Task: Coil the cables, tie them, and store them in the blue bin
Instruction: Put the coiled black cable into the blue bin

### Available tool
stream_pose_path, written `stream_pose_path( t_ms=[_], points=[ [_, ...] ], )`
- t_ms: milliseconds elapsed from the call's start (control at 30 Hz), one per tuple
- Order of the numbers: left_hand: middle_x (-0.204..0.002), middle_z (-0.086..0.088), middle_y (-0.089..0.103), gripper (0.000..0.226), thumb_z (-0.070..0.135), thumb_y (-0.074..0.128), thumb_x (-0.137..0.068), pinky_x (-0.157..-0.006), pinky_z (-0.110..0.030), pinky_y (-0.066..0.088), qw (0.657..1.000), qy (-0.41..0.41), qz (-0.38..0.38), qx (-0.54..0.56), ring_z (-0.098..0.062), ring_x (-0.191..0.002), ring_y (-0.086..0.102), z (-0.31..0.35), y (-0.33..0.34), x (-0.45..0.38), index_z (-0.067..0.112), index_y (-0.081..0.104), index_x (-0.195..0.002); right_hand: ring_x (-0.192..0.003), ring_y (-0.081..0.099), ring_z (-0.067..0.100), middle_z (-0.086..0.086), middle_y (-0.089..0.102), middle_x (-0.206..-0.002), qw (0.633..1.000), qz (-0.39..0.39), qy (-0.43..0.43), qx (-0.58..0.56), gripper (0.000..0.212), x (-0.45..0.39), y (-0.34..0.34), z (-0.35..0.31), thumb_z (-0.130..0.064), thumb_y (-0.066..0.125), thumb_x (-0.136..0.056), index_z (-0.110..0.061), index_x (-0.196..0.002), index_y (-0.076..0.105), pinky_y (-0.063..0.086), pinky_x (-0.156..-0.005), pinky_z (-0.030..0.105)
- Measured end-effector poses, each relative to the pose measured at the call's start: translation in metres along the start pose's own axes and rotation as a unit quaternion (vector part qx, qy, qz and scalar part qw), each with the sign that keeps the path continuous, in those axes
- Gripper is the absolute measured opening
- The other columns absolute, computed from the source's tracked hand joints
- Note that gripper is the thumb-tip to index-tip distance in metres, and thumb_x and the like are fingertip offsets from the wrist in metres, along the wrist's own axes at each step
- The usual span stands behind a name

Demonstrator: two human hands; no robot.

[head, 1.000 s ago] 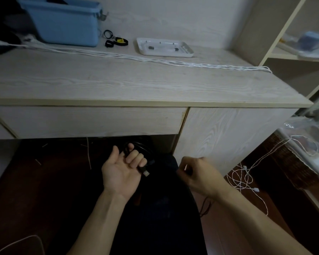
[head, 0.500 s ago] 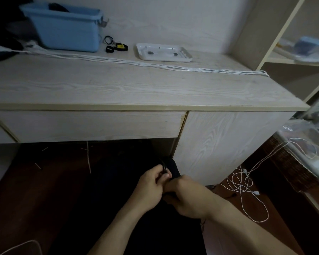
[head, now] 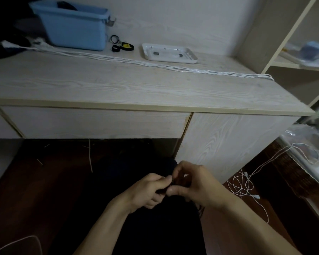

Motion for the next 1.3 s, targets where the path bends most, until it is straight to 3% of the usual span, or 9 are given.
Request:
stream_pose_path(
  t_ms=[200,367,500,667,767,867,1033,1200,1300],
  points=[
    [-0.051,0.002,0.016,0.041,0.048,0.05,-0.096,-0.041,-0.028,0.009,0.982,0.016,-0.078,0.17,-0.01,-0.039,0.009,0.007,0.008,0.004,0.009,0.058,-0.087,-0.111,0.06,0.007,-0.01,0.058,-0.123,0.999,0.001,-0.038,-0.012,0.032,-0.001,-0.003,-0.001,-0.045,0.061,-0.093,-0.023,-0.115,0.068,0.048,-0.082,0.014],
    [-0.052,0.004,0.019,0.032,0.038,0.05,-0.097,-0.04,-0.023,0.015,0.979,0.015,-0.046,0.199,-0.009,-0.041,0.012,0.003,0.011,0.001,0.012,0.057,-0.079,-0.07,0.071,0.019,0.005,0.073,-0.078,0.997,0.037,-0.006,-0.066,0.029,-0.003,0.001,0.004,-0.039,0.056,-0.097,-0.011,-0.096,0.066,0.058,-0.068,0.044],
    [-0.058,0.001,0.025,0.032,0.03,0.043,-0.1,-0.047,-0.024,0.026,0.971,0.023,-0.007,0.237,-0.012,-0.048,0.022,0.004,0.005,-0.003,0.006,0.058,-0.084,-0.045,0.055,0.018,0.0,0.058,-0.056,0.979,0.098,0.028,-0.177,0.034,-0.004,-0.002,0.01,-0.037,0.058,-0.092,-0.003,-0.086,0.06,0.046,-0.045,0.03],
    [-0.07,-0.005,0.042,0.023,0.026,0.051,-0.096,-0.066,-0.031,0.04,0.969,0.067,-0.028,0.235,-0.019,-0.063,0.043,0.005,0.006,-0.004,0.006,0.06,-0.089,-0.044,0.043,0.002,-0.003,0.053,-0.054,0.955,0.137,0.015,-0.264,0.035,-0.005,-0.006,0.009,-0.029,0.06,-0.087,0.006,-0.082,0.061,0.034,-0.045,0.014],
    [-0.061,0.0,0.033,0.024,0.027,0.047,-0.098,-0.051,-0.025,0.032,0.962,0.06,-0.043,0.262,-0.011,-0.048,0.029,0.005,0.007,-0.003,0.009,0.056,-0.085,-0.04,0.041,0.008,0.007,0.056,-0.059,0.944,0.125,0.019,-0.306,0.036,-0.004,-0.002,0.012,-0.027,0.059,-0.09,0.009,-0.085,0.061,0.032,-0.04,0.017],
    [-0.054,0.006,0.023,0.03,0.029,0.044,-0.098,-0.043,-0.023,0.017,0.953,0.054,0.005,0.299,-0.007,-0.043,0.017,0.002,-0.002,-0.003,0.015,0.053,-0.073,-0.044,0.05,0.015,0.011,0.061,-0.068,0.944,0.092,0.017,-0.318,0.03,-0.005,0.003,0.012,-0.02,0.057,-0.092,0.009,-0.096,0.064,0.04,-0.043,0.02],
    [-0.045,0.009,0.017,0.037,0.032,0.043,-0.094,-0.04,-0.025,0.008,0.869,0.077,0.122,0.473,-0.009,-0.04,0.006,0.003,-0.027,0.001,0.021,0.039,-0.058,-0.061,0.067,0.026,0.008,0.068,-0.072,0.968,0.078,0.035,-0.236,0.029,-0.006,-0.001,0.018,-0.029,0.059,-0.093,-0.002,-0.1,0.066,0.055,-0.059,0.034],
    [-0.046,0.009,0.02,0.045,0.03,0.036,-0.101,-0.035,-0.023,0.015,0.737,0.164,0.263,0.601,-0.008,-0.035,0.015,-0.003,-0.08,0.017,0.021,0.04,-0.056,-0.049,0.058,0.008,0.001,0.068,-0.073,0.989,0.102,0.08,-0.069,0.023,-0.002,-0.021,0.034,-0.035,0.059,-0.096,-0.016,-0.105,0.067,0.045,-0.048,0.021],
    [-0.051,0.008,0.022,0.046,0.032,0.03,-0.103,-0.041,-0.024,0.02,0.693,0.198,0.317,0.617,-0.009,-0.041,0.016,-0.01,-0.101,0.028,0.019,0.043,-0.061,-0.055,0.062,0.001,-0.006,0.067,-0.089,0.986,0.13,0.084,0.053,0.017,-0.002,-0.031,0.04,-0.034,0.06,-0.097,-0.022,-0.109,0.063,0.044,-0.051,0.014]
  ],
)
Point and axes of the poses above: each hand's wrist, its own x-axis away from the middle knuckle, its own y-axis out of the palm, z = x × y, the point moved 9 cm from there along -x, towards the middle knuckle
